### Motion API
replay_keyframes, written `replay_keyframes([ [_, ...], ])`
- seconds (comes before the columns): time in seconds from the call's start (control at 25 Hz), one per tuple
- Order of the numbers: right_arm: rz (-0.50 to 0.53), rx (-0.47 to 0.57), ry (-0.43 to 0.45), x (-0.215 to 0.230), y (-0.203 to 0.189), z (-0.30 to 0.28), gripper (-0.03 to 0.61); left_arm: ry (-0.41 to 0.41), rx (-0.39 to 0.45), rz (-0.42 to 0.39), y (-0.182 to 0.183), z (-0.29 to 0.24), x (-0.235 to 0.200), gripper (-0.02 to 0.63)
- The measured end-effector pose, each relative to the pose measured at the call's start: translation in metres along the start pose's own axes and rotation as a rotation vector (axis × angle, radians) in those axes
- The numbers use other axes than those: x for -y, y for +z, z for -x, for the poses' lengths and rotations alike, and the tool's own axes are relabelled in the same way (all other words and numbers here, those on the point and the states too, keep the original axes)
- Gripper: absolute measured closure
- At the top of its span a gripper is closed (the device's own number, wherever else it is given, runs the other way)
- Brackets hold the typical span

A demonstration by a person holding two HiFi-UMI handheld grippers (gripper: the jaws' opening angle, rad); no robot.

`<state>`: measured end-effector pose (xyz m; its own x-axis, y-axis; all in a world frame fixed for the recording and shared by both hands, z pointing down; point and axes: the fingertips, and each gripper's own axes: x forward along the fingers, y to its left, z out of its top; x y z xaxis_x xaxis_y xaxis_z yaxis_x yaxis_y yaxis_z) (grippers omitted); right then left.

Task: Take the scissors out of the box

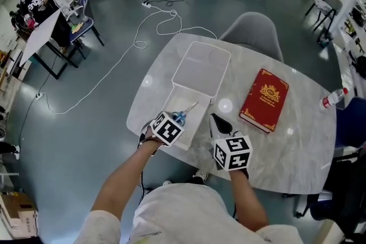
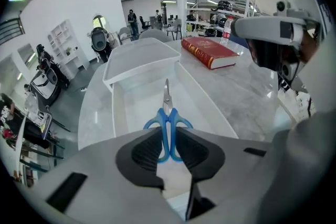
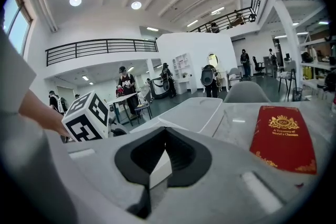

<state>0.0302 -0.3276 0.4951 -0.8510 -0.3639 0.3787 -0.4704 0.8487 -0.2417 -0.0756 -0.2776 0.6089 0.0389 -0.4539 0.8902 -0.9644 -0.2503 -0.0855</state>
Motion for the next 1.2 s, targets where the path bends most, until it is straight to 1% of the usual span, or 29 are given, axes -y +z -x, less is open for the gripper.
replay_keyframes([
  [0.2, 0.022, 0.027, -0.042, -0.015, 0.009, 0.012, 0.574, 0.015, 0.104, -0.005, 0.003, 0.029, -0.004, 0.534],
  [0.52, 0.069, 0.08, -0.11, -0.043, 0.03, 0.028, 0.574, 0.03, 0.35, 0.075, 0.017, 0.101, -0.021, 0.534],
  [0.72, 0.106, 0.115, -0.148, -0.062, 0.043, 0.04, 0.574, 0.028, 0.465, 0.121, 0.013, 0.14, -0.026, 0.534],
  [0.92, 0.125, 0.153, -0.185, -0.083, 0.051, 0.052, 0.574, 0.031, 0.552, 0.149, 0.0, 0.168, -0.031, 0.534],
  [1.2, 0.124, 0.181, -0.245, -0.113, 0.051, 0.069, 0.574, 0.037, 0.632, 0.192, -0.028, 0.201, -0.044, 0.534],
])
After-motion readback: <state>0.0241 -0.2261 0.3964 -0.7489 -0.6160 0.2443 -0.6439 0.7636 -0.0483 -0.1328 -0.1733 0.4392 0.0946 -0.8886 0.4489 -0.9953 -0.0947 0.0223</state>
